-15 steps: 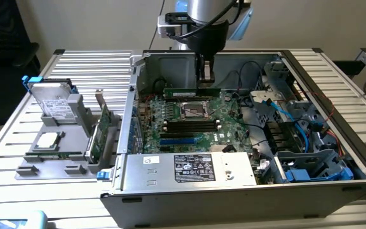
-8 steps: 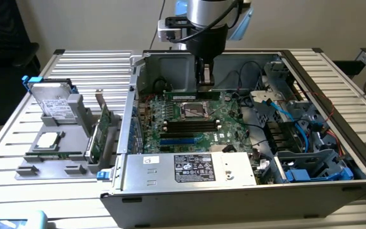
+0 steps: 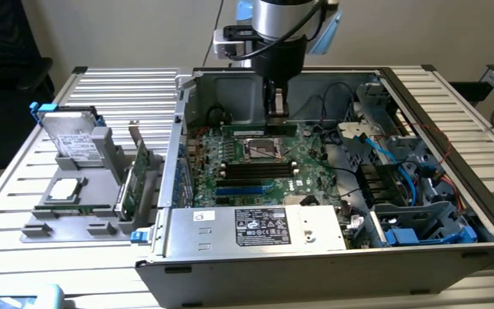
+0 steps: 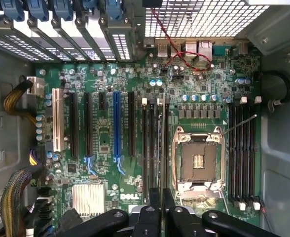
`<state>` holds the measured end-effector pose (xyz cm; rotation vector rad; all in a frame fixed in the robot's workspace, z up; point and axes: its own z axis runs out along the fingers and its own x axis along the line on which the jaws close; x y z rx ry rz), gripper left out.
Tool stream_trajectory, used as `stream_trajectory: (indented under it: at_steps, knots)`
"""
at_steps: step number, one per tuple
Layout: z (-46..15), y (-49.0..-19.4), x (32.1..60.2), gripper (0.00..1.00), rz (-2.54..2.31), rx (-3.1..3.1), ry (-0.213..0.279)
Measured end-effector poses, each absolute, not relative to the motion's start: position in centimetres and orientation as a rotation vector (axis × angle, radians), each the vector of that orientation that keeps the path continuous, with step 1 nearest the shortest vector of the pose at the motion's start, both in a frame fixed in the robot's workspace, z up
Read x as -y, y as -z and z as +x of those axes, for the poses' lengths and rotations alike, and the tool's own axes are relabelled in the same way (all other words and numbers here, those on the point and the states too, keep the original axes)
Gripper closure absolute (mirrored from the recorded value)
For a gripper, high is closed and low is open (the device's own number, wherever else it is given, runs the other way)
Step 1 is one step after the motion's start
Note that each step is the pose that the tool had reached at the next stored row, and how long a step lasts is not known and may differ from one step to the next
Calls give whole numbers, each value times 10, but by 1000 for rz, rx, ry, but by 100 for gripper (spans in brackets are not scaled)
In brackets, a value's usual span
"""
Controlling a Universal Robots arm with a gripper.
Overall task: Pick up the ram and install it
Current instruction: 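Insert the ram into the slot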
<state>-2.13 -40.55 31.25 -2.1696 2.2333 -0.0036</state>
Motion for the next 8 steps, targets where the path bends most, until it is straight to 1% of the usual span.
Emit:
stream_trajectory:
  at_steps: [8]
  knots:
    - [-21, -302, 404, 86, -2176, -2239, 18]
